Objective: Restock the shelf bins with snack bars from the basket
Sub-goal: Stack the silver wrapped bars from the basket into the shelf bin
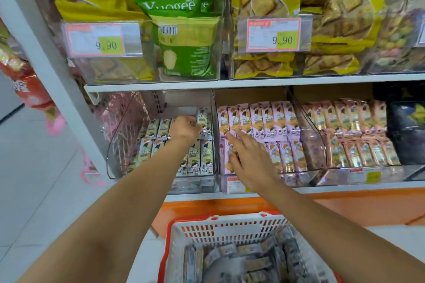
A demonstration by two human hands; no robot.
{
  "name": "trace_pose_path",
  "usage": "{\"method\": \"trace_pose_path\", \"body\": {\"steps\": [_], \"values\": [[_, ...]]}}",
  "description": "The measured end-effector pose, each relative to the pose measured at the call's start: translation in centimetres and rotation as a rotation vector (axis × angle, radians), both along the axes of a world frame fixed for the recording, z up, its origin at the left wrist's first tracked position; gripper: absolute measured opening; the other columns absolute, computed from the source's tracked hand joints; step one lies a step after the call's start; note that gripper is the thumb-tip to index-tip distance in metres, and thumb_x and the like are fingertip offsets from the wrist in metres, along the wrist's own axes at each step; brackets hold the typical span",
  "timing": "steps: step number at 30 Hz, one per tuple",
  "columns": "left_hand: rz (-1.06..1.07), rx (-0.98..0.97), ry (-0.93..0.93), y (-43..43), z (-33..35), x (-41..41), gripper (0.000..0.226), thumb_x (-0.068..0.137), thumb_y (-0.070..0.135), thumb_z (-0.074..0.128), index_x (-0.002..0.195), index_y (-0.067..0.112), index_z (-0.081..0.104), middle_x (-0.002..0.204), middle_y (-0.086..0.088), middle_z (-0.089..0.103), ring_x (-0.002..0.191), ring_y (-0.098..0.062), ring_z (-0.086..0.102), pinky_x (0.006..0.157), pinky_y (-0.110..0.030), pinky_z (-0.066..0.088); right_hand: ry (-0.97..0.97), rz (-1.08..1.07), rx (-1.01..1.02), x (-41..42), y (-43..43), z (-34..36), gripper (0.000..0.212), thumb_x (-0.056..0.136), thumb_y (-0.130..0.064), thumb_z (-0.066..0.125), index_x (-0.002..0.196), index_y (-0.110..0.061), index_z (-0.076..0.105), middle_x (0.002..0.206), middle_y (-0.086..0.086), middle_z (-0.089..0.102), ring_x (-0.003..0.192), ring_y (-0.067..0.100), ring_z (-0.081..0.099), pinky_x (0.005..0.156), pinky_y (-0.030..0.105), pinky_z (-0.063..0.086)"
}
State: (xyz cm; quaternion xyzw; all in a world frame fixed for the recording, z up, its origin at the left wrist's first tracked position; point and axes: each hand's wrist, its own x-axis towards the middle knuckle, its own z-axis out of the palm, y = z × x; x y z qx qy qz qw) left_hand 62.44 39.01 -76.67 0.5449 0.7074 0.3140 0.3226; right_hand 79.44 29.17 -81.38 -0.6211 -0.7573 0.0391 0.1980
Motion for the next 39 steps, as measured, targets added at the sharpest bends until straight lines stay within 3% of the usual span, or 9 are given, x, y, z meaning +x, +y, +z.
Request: {"method": "trace_pose_path", "body": {"steps": [4,8,13,18,22,26,32,36,39], "values": [[-0.082,0.074,0.127,-0.2,-0.4,0.9,0.03,0.096,0.016,0.058,0.124,0.007,0.064,0.125,-0.009,0.065,0.116,-0.024,0.059,0.098,-0.029,0.042,-0.005,0.007,0.005,0.0,0.1,-0.2,0.049,0.103,-0.034,0.03,0.152,-0.026,0.029,0.159,0.0,0.023,0.145,0.017,0.019,0.116,0.039,0.021],[-0.181,0.104,0.216,-1.0,-0.5,0.7,0.03,0.1,0.01,0.048,0.127,0.007,0.06,0.123,-0.01,0.065,0.113,-0.026,0.059,0.085,-0.024,0.042,-0.007,0.009,0.002,0.1,0.2,-0.5,0.05,0.103,-0.035,0.029,0.152,-0.026,0.028,0.16,-0.001,0.022,0.146,0.016,0.018,0.117,0.039,0.021],[-0.181,0.342,0.163,-4.8,-1.1,-1.2,0.033,0.094,0.005,0.049,0.124,0.013,0.061,0.127,-0.01,0.058,0.111,-0.028,0.059,0.098,-0.036,0.047,0.04,0.012,0.007,0.4,0.3,-0.6,0.053,0.1,-0.038,0.025,0.15,-0.023,0.033,0.158,-0.001,0.027,0.145,0.016,0.023,0.116,0.043,0.027],[-0.149,0.655,0.188,-13.4,-2.6,-4.9,0.025,0.088,0.004,0.046,0.102,0.016,0.063,0.102,0.001,0.051,0.089,-0.015,0.052,0.073,-0.029,0.043,0.163,0.004,0.086,0.5,-0.2,-0.7,0.045,0.101,-0.03,0.038,0.143,-0.017,0.043,0.15,0.002,0.039,0.137,0.021,0.036,0.113,0.047,0.031],[-0.051,0.579,0.263,-19.4,-6.1,-8.0,0.021,0.087,0.004,0.05,0.099,0.018,0.061,0.095,0.004,0.049,0.083,-0.014,0.049,0.065,-0.027,0.038,0.33,-0.014,0.263,-0.7,-2.9,-0.7,0.03,0.095,-0.022,0.04,0.119,-0.012,0.056,0.119,0.007,0.056,0.112,0.026,0.049,0.098,0.044,0.038],[-0.016,0.306,0.322,-23.5,-11.6,-9.8,0.022,0.087,0.007,0.053,0.107,0.014,0.061,0.101,-0.003,0.053,0.092,-0.023,0.052,0.073,-0.034,0.043,0.347,0.114,0.314,-3.2,-7.8,-3.0,0.022,0.089,-0.014,0.041,0.103,-0.009,0.056,0.104,0.008,0.055,0.099,0.027,0.049,0.088,0.04,0.038],[-0.111,-0.163,0.347,-27.3,-19.0,-9.9,0.051,0.096,0.022,0.051,0.144,0.01,0.036,0.144,-0.015,0.042,0.131,-0.031,0.041,0.106,-0.04,0.035,0.233,0.242,0.061,-5.5,-12.8,-11.1,0.02,0.09,-0.012,0.047,0.105,-0.009,0.059,0.102,0.006,0.057,0.096,0.025,0.054,0.083,0.039,0.041],[-0.15,-0.247,0.308,-28.0,-21.3,-9.7,0.067,0.098,0.022,0.049,0.154,0.012,0.013,0.157,-0.012,0.025,0.142,-0.03,0.029,0.114,-0.039,0.027,0.081,0.132,-0.418,-5.6,-13.8,-17.1,0.029,0.095,-0.016,0.052,0.124,-0.011,0.056,0.123,0.01,0.054,0.106,0.027,0.057,0.091,0.043,0.047],[-0.145,-0.225,0.29,-28.2,-22.2,-9.7,0.066,0.099,0.022,0.048,0.154,0.012,0.012,0.157,-0.01,0.027,0.14,-0.028,0.032,0.112,-0.038,0.03,0.046,0.06,-0.754,-6.0,-13.9,-19.8,0.038,0.1,-0.022,0.047,0.136,-0.01,0.049,0.139,0.012,0.048,0.118,0.028,0.053,0.099,0.038,0.043]]}}
